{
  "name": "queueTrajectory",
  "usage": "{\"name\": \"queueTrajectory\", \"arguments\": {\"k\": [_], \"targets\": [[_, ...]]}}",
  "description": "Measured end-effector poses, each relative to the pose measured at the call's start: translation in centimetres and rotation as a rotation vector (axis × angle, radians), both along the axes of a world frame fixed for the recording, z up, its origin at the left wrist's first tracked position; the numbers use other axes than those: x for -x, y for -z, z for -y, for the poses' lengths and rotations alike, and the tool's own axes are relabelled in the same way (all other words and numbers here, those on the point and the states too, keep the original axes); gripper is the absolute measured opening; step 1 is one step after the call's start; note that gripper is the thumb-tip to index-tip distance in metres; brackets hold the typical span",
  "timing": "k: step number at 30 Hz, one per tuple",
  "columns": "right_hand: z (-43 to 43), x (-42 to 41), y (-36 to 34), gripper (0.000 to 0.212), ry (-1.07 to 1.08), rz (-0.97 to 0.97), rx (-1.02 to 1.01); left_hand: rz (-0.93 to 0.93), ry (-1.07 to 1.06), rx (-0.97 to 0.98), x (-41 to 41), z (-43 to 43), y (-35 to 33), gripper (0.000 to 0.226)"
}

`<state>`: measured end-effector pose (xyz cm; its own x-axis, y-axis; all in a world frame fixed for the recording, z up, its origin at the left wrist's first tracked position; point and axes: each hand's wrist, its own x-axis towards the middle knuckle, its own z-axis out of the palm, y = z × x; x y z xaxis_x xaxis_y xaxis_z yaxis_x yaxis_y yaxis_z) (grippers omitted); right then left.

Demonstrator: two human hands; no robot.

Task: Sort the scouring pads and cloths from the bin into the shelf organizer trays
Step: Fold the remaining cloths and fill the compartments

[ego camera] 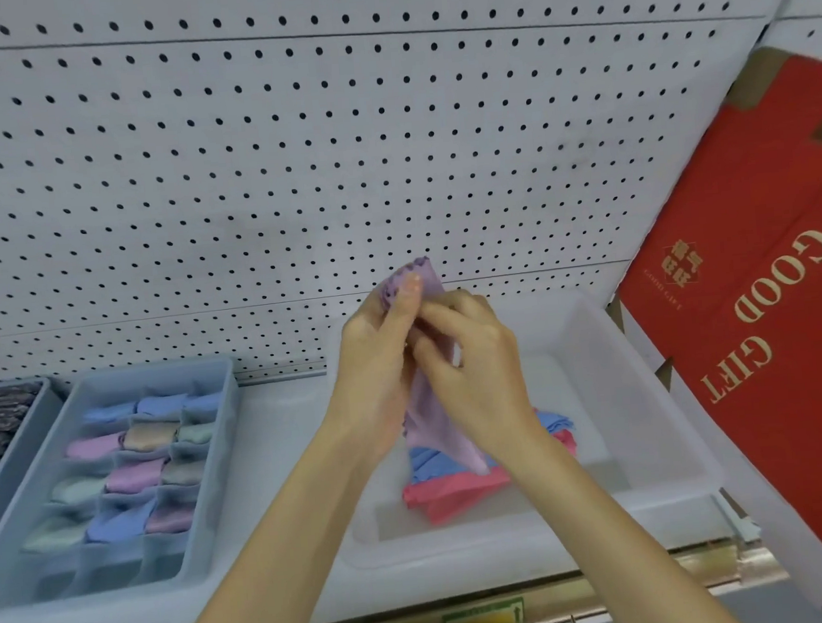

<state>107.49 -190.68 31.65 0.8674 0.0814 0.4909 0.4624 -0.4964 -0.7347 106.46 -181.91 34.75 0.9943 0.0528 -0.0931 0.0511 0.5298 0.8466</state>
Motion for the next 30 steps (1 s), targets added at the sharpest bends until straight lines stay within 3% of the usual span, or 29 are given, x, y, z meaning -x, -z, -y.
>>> {"name": "queueTrajectory", "arguments": {"k": [3, 8, 11, 19, 24, 30], "targets": [[0.7, 0.1, -0.1, 0.038, -0.084, -0.046, -0.082, -0.03, -0.056, -0.011, -0.4, -0.5, -0.2, 0.019], [1.4, 0.1, 2.1, 0.066, -0.083, -0.151, -0.324, -0.015, -0.031, -0.077, -0.9, -0.7, -2.3, 0.022], [0.9, 0.2, 3.7, 0.081, 0.005, -0.172, -0.28, 0.009, -0.042, -0.12, -1.1, -0.7, -3.4, 0.023], [-2.7, -0.6, 3.3, 0.052, 0.309, -0.079, -0.301, 0.031, -0.084, 0.069, -1.0, 0.0, -5.2, 0.019], [-2.4, -1.2, 5.5, 0.053, 0.316, -0.054, -0.335, 0.07, -0.096, 0.167, -1.1, -0.9, -5.6, 0.02], [0.6, -1.0, 9.2, 0.069, 0.31, 0.025, -0.062, 0.127, -0.089, 0.194, -3.2, -4.1, -6.1, 0.025]]}}
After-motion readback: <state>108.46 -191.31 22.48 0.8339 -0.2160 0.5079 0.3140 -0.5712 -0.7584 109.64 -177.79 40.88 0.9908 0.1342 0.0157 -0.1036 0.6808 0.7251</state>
